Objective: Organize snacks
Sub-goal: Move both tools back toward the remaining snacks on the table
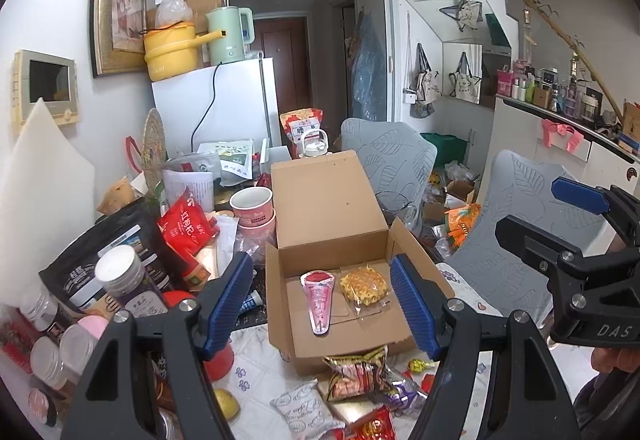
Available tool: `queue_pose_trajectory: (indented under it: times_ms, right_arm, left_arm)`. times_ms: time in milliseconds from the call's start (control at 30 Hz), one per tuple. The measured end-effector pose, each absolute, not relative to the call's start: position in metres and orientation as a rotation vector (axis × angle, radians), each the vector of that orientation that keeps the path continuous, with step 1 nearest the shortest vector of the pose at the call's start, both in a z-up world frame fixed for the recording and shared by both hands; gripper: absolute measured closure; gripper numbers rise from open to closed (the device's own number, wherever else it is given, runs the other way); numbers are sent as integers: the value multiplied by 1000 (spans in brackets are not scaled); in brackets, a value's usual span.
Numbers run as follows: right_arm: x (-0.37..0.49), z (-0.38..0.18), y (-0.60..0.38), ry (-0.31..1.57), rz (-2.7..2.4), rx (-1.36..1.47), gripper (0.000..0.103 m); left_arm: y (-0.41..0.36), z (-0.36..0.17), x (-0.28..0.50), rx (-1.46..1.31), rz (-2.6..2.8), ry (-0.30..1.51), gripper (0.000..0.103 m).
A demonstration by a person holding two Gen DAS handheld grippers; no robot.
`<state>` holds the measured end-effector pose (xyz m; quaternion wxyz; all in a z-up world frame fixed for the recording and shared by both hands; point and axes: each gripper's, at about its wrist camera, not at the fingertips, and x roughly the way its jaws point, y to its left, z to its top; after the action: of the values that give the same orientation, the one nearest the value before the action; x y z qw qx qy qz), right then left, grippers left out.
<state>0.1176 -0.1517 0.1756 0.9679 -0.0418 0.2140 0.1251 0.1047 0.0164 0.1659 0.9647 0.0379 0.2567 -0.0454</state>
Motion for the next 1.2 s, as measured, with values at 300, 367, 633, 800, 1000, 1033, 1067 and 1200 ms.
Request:
queue_pose_trajectory:
  times_ms: [300,367,633,800,1000,1033,1067,1200]
  right_arm:
    - [79,164,-152,444,274,-93,3]
    - [70,160,-151,439,272,-103,3]
    - [42,129,-147,443,297,-93,3]
    - [27,104,-147,469,333,-81,3]
    - [8,73,-147,495,328,-89,3]
    - [5,68,-147,504,330,-89,3]
    - [3,63,-147,513,331,-87,3]
    - [-2,45,-144,552,350,-82,3]
  left_arm:
    - [18,144,67,61,-111,540,32]
    - [19,137,60,58,-111,547,32]
    - [25,107,29,48,-116,554,32]
    - [26,86,14,38,-135,595,32]
    - [25,55,-8,27,-157,655,32]
    - [24,51,-10,25,-164,666,32]
    - [23,47,-12,24,-168,674,32]
    - [24,31,-19,21,-167,705,32]
